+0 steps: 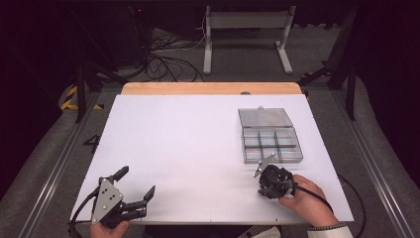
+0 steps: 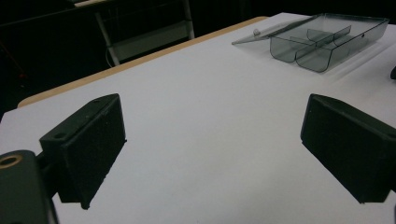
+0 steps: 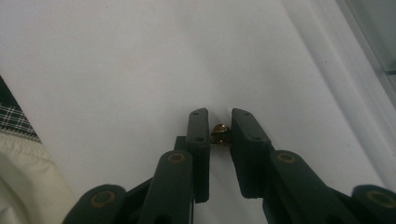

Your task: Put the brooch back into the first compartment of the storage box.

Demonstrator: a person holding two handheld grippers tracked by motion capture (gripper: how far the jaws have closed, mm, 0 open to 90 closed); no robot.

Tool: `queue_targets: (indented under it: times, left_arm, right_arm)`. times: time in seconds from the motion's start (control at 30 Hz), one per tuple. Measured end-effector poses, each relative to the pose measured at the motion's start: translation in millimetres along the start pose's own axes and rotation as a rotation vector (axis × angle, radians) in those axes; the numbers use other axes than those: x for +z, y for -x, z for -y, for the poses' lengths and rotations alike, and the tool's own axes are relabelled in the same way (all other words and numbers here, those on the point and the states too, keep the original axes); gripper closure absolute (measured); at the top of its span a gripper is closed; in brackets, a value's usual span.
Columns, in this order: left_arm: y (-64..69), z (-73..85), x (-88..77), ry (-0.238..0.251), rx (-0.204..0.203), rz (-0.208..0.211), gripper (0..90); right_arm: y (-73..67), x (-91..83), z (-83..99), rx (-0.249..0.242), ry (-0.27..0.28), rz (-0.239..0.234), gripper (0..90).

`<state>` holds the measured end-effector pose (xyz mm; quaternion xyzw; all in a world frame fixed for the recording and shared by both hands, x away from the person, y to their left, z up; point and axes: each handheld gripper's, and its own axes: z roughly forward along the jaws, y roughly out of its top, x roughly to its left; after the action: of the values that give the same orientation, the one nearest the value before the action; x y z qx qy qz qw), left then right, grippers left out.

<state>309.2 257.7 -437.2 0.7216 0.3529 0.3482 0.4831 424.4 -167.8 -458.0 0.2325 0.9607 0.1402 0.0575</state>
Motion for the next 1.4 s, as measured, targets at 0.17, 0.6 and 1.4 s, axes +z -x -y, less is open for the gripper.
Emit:
queue_targets:
  times: [0.17, 0.6, 1.4]
  left_arm:
    - [0.3, 0.1, 0.0, 0.0, -0.005, 0.001, 7.1]
    - [0.1, -0.1, 0.0, -0.004, -0.002, 0.0, 7.1]
    - [0.4, 0.1, 0.3, -0.004, -0.008, 0.001, 7.1]
  right_arm:
    - [0.1, -0.8, 0.4, -0.011, 0.002, 0.005, 78.0]
    - [0.9, -21.7, 4.1, -0.005, 0.149, 0.04, 78.0]
    - [4.7, -42.6, 5.0, 0.053, 0.333, 0.095, 77.9]
